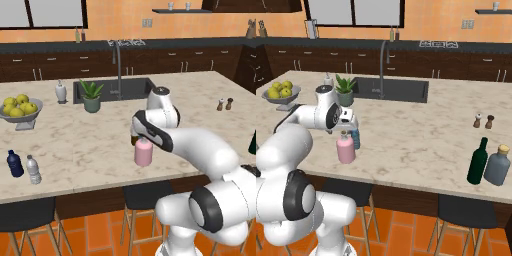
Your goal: Move the plastic bottles in the middle to the plastics group, and the glass bottles in the middle to the glass group.
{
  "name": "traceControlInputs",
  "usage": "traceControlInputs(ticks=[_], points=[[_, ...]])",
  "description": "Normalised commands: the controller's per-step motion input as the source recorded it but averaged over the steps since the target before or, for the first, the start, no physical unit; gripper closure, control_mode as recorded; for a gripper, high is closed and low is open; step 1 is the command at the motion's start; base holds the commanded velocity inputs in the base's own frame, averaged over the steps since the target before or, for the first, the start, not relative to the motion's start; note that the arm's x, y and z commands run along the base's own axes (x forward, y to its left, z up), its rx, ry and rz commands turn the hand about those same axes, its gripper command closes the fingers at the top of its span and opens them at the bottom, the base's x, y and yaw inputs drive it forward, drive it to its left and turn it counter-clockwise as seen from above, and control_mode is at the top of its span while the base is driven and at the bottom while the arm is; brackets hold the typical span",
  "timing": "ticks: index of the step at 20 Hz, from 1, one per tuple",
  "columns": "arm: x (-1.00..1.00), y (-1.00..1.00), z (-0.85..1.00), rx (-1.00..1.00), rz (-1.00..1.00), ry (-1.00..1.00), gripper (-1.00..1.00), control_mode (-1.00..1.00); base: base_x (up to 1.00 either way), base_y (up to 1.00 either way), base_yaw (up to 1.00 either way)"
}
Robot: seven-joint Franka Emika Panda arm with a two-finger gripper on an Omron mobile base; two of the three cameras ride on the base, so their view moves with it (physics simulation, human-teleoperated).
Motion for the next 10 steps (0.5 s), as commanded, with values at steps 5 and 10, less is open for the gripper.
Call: traceControlInputs(ticks=[5,10], points=[[0.18,0.00,-0.25,0.00,0.00,0.00,-1.00,-1.00,0.00,0.00,0.00],[0.18,0.00,-0.23,0.00,0.00,0.00,-1.00,-1.00,0.00,0.00,0.00]])
